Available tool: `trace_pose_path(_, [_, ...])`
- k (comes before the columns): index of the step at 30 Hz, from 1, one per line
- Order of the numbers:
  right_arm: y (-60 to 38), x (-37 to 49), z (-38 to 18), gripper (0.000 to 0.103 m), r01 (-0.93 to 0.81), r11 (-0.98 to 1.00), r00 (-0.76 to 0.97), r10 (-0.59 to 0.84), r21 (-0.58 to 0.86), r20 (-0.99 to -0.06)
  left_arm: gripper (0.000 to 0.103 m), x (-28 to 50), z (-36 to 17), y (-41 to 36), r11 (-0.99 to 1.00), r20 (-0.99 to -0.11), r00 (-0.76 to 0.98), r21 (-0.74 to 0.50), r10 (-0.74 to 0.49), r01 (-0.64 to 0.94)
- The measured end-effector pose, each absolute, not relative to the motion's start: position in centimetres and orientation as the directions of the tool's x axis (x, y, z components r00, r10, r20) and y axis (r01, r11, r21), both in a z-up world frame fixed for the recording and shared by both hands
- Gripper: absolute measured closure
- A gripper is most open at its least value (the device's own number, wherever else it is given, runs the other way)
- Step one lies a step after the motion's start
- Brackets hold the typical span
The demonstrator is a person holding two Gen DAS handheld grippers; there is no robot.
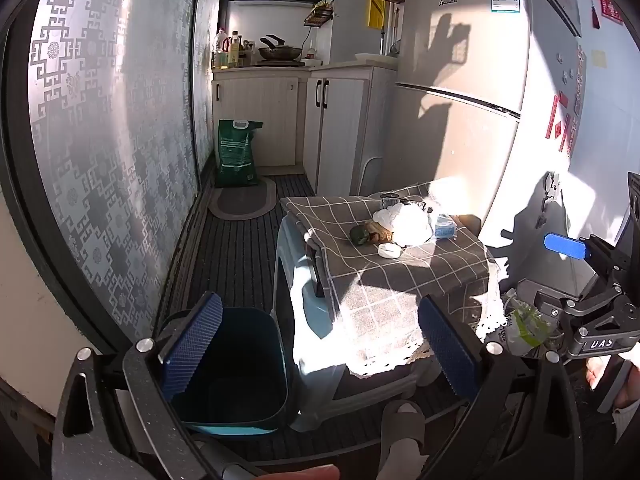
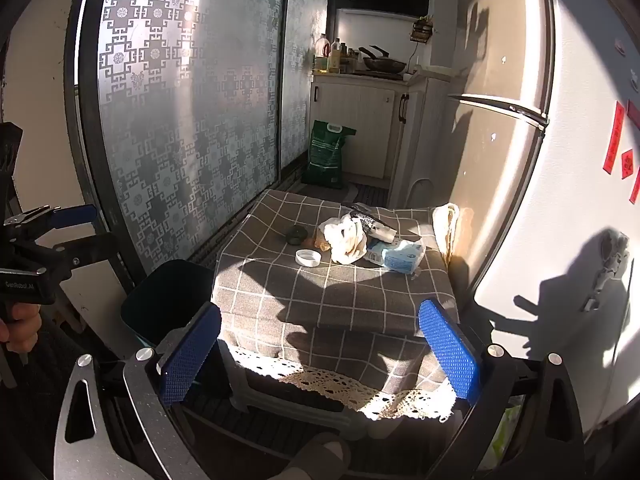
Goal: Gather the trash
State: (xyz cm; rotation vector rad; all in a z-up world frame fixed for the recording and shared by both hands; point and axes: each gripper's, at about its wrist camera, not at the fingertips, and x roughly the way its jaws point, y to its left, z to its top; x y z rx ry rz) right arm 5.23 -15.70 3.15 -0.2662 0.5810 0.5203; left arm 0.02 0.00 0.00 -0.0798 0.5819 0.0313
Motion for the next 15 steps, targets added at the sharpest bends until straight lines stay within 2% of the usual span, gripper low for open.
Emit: trace_pose_path(15, [-15.68,5.21,3.13,0.003,-0.536,0.838,0.715,0.389,-0.099,-0.581,0.003,0.01,0.00,-0.02,0.997,-0.550,0.835,-0.065,0.006,-0.050])
